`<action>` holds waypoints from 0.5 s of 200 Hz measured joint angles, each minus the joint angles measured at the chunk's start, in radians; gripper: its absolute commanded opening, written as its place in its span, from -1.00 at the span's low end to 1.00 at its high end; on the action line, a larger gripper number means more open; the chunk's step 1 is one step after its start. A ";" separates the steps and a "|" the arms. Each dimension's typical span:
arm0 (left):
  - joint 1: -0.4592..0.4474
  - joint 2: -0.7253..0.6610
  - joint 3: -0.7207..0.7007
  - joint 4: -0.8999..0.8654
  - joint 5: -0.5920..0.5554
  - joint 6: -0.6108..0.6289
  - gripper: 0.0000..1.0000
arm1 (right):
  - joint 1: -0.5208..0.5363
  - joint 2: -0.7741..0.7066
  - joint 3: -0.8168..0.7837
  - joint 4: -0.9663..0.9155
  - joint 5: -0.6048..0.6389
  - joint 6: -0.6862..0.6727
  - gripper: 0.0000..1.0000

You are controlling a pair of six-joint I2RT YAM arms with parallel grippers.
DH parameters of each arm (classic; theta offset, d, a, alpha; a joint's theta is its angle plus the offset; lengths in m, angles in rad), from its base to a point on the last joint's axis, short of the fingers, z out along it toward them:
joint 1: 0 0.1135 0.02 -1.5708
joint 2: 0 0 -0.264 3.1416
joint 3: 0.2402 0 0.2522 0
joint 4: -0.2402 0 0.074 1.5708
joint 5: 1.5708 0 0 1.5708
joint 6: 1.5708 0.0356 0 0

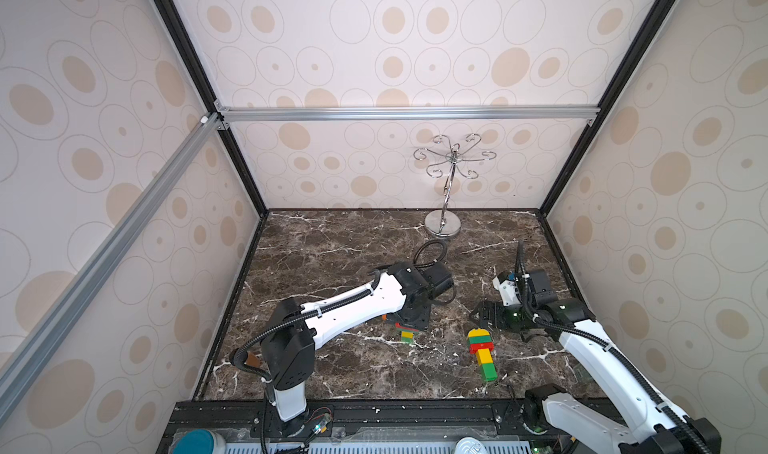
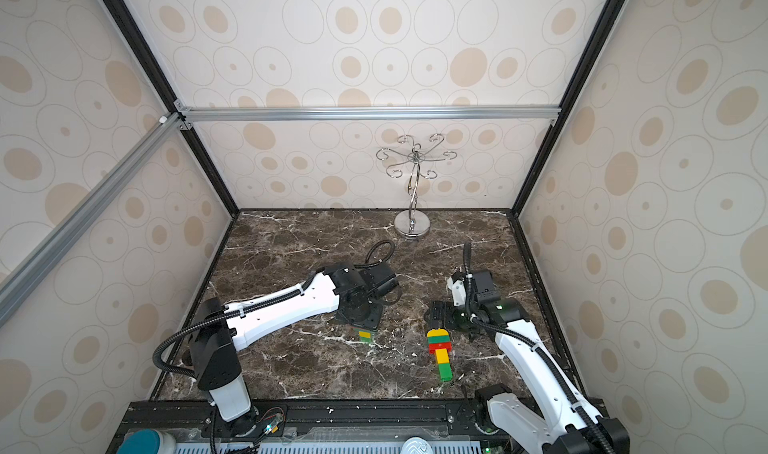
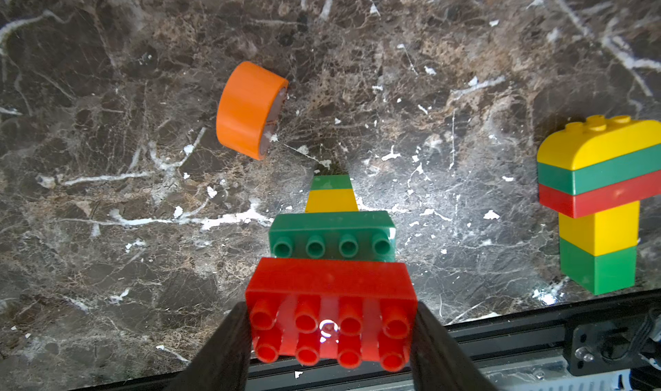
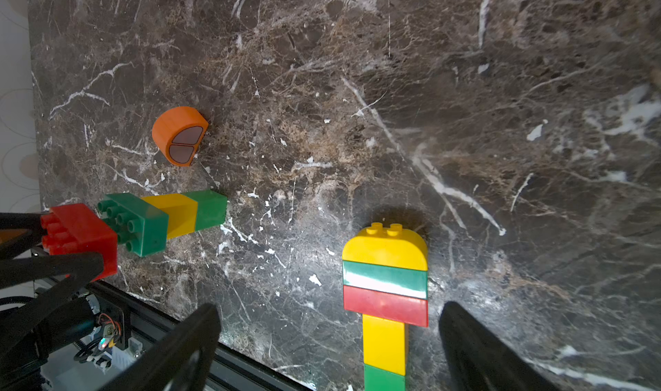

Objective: Assemble an ice cream with lego
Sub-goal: Assemble the lego brick with the lego brick.

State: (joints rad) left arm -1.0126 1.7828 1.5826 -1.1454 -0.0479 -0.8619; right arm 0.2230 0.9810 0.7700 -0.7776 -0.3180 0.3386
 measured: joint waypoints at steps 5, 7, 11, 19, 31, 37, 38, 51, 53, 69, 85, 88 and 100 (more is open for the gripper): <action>0.000 0.000 0.000 0.000 0.000 0.002 -0.19 | 0.000 0.000 0.000 0.000 0.000 0.000 0.97; 0.000 0.001 0.000 0.000 0.000 0.003 -0.19 | 0.000 0.000 0.000 0.000 0.000 0.000 0.97; 0.000 0.001 0.000 0.000 0.000 0.004 -0.19 | 0.000 0.000 0.000 0.000 0.000 0.000 0.97; 0.000 0.002 0.000 0.001 0.000 0.006 -0.19 | 0.000 0.000 0.000 0.000 0.000 0.000 0.97; 0.000 0.002 0.000 0.003 0.002 0.009 -0.19 | 0.000 0.000 0.000 0.000 0.000 0.000 0.97; 0.000 0.002 0.000 0.004 0.002 0.010 -0.19 | 0.000 0.000 0.000 0.000 0.000 0.000 0.97; 0.000 0.002 0.000 0.004 0.002 0.010 -0.19 | 0.000 0.000 0.000 0.000 0.000 0.000 0.97; 0.000 0.003 0.000 0.005 0.002 0.014 -0.19 | 0.000 0.000 0.000 0.000 0.000 0.000 0.97; 0.000 0.003 0.000 0.005 0.002 0.014 -0.19 | 0.000 0.000 0.000 0.000 0.000 0.000 0.97; 0.000 0.007 0.000 0.006 0.002 0.015 -0.19 | 0.000 0.000 0.000 0.000 0.000 0.000 0.97; 0.001 0.012 0.000 0.007 0.002 0.016 -0.19 | 0.000 0.000 0.000 0.000 0.000 0.000 0.97; 0.001 0.013 0.000 0.007 0.003 0.016 -0.19 | 0.000 0.000 0.000 0.000 0.000 0.000 0.97; 0.002 0.014 0.000 0.007 0.003 0.018 -0.19 | 0.000 0.000 0.000 0.000 0.000 0.000 0.97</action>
State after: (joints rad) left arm -1.0107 1.7973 1.5826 -1.1381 -0.0448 -0.8444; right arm 0.2230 0.9810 0.7700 -0.7776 -0.3180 0.3386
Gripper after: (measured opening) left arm 0.633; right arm 0.985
